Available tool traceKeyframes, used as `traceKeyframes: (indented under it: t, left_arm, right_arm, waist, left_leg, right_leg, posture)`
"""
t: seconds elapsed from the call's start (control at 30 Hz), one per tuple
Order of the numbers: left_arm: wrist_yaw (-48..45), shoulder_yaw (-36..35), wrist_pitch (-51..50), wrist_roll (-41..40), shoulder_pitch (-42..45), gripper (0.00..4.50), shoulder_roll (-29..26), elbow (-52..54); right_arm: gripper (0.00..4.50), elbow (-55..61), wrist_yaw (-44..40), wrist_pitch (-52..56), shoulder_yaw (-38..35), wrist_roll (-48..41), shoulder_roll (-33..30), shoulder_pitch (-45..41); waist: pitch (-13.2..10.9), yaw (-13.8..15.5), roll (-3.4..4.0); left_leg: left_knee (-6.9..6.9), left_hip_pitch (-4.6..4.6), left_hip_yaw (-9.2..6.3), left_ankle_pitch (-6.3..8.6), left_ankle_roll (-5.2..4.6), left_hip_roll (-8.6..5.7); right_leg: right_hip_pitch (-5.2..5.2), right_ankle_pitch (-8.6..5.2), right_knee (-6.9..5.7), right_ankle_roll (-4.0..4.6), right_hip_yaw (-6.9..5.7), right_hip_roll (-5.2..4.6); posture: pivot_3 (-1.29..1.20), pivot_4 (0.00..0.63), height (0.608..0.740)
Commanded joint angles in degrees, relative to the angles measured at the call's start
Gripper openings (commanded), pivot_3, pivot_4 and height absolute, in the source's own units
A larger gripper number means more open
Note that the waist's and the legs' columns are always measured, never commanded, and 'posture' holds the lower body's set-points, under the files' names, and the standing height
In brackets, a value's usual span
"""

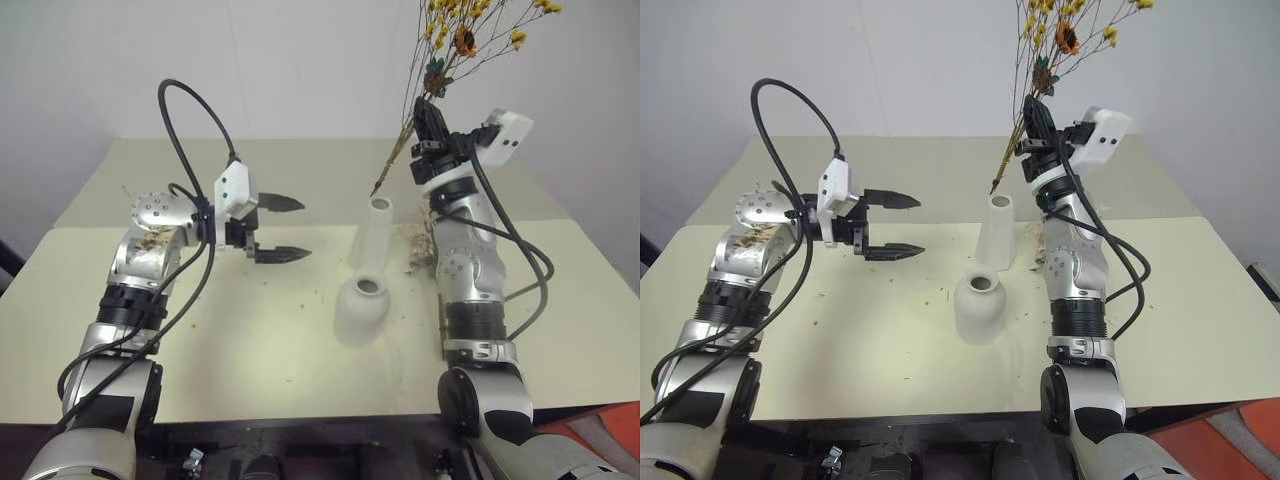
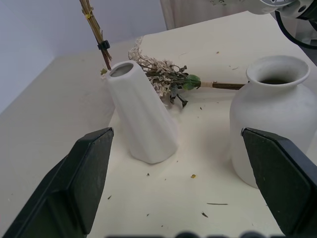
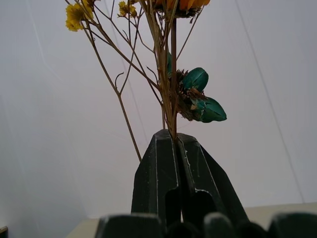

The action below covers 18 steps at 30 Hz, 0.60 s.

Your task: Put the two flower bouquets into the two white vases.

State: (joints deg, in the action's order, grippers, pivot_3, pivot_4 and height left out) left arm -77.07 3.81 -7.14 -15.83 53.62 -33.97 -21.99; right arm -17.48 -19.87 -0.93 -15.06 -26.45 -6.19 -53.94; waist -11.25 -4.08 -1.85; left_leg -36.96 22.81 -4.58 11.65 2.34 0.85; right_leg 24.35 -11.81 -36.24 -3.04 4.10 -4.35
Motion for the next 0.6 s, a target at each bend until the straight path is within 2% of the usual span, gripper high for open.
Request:
traceKeyframes:
  t: [0.03, 0.6]
  left_arm:
    - [0.4, -1.4, -0.2, -1.0, 0.0, 4.50, -0.7, 1.8]
    - [0.3, -1.9, 0.0, -1.5, -0.6, 4.50, -1.0, 3.4]
  right_arm:
    - [0.01, 1.7, -0.5, -1.8, -0.1, 0.1, -0.9, -0.4]
    - [0.01, -0.6, -2.6, -3.9, 2.9, 4.1, -1.9, 4.5]
  waist:
    - [0.0, 0.0, 0.00]
    - [0.0, 0.0, 0.00]
  left_leg:
    - [0.00, 0.00, 0.00, 0.00, 0.00, 0.00]
    - [0.00, 0.01, 0.00, 0.00, 0.00, 0.00]
  right_leg:
    - [0.00, 0.00, 0.00, 0.00, 0.00, 0.00]
    - [0.01, 0.00, 0.01, 0.00, 0.00, 0.01]
  posture:
    - [0.00, 0.150, 0.740]
    - [0.00, 0.150, 0.740]
